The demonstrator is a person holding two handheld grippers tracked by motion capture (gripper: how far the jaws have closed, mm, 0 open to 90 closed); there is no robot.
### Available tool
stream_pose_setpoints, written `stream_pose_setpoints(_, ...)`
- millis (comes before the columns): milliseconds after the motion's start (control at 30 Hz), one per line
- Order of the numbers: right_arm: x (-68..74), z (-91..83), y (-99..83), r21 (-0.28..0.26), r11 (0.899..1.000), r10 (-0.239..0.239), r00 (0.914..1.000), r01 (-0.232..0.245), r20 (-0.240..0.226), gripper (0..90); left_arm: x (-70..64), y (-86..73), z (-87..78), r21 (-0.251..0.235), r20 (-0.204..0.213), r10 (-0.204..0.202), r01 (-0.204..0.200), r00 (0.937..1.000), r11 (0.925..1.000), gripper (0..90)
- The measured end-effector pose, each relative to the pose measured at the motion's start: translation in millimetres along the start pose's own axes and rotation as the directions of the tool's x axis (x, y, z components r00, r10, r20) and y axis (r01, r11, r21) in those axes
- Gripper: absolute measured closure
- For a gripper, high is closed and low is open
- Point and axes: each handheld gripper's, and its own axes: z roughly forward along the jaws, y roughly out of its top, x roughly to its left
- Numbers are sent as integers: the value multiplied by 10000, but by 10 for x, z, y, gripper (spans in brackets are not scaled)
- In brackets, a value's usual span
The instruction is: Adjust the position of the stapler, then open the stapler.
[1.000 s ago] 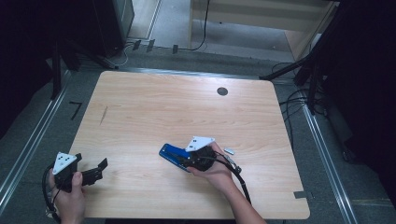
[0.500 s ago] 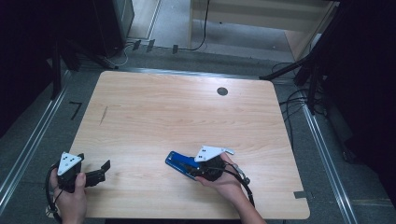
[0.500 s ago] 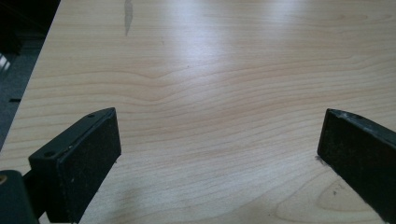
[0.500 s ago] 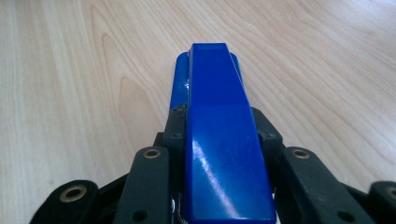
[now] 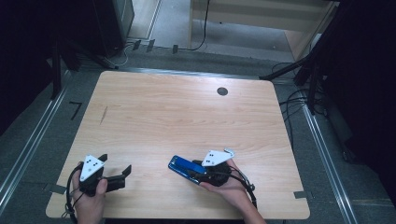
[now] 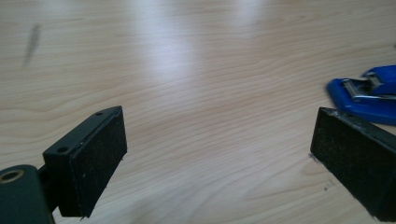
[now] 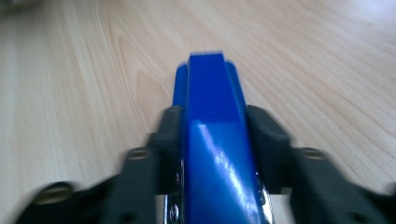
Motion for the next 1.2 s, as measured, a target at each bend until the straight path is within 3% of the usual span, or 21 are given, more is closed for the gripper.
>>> stream_pose_setpoints(100,-23,-107,29,-683,9965,490,9988,-489,-1,436,-150,30,39,31,693,237,-239,9973,9997,38)
stream_pose_setpoints(167,-25,-187,33,-998,9930,639,9980,-637,-17,421,-268,57,77,169,805,455,-470,9957,9988,45)
stream_pose_setpoints(300,16,-329,8,-1245,9899,697,9975,-678,112,405,-458,73,155,124,1277,561,-581,9902,9982,158)
stream_pose_setpoints(433,48,-445,-55,-1452,9853,947,9952,-902,239,430,-651,53,252,177,1891,815,-864,9786,9961,334)
stream_pose_setpoints(567,64,-516,-175,-1572,9805,1259,9911,-1179,421,497,-847,42,366,289,2151,1085,-1174,9705,9927,512)
stream_pose_setpoints(733,71,-612,-313,-1863,9716,1597,9852,-1457,628,581,-1011,13,523,629,2939,1369,-1621,9460,9848,791)
stream_pose_setpoints(800,70,-642,-350,-1877,9718,1592,9843,-1427,756,599,-1056,11,584,813,3043,1491,-1816,9408,9800,880)
stream_pose_setpoints(900,63,-658,-408,-1867,9709,1712,9798,-1499,1034,625,-1088,31,651,928,3157,1474,-1851,9374,9783,900)
stream_pose_setpoints(967,64,-660,-441,-1828,9687,1873,9778,-1680,936,635,-1092,50,679,968,3207,1500,-1899,9352,9770,900)
stream_pose_setpoints(1033,75,-647,-471,-1726,9718,1804,9777,-1604,1072,629,-1103,60,722,1082,3245,1458,-1898,9346,9758,900)
stream_pose_setpoints(1100,97,-622,-503,-1691,9755,1644,9773,-1409,1336,605,-1132,66,756,1269,3489,1254,-1794,9287,9756,900)
stream_pose_setpoints(1133,106,-609,-516,-1677,9774,1554,9751,-1285,1585,607,-1150,69,763,1315,3469,1377,-1935,9277,9722,900)
stream_pose_setpoints(1200,98,-599,-523,-1574,9762,1739,9724,-1494,1556,611,-1210,68,791,1368,3485,1631,-2222,9230,9654,900)
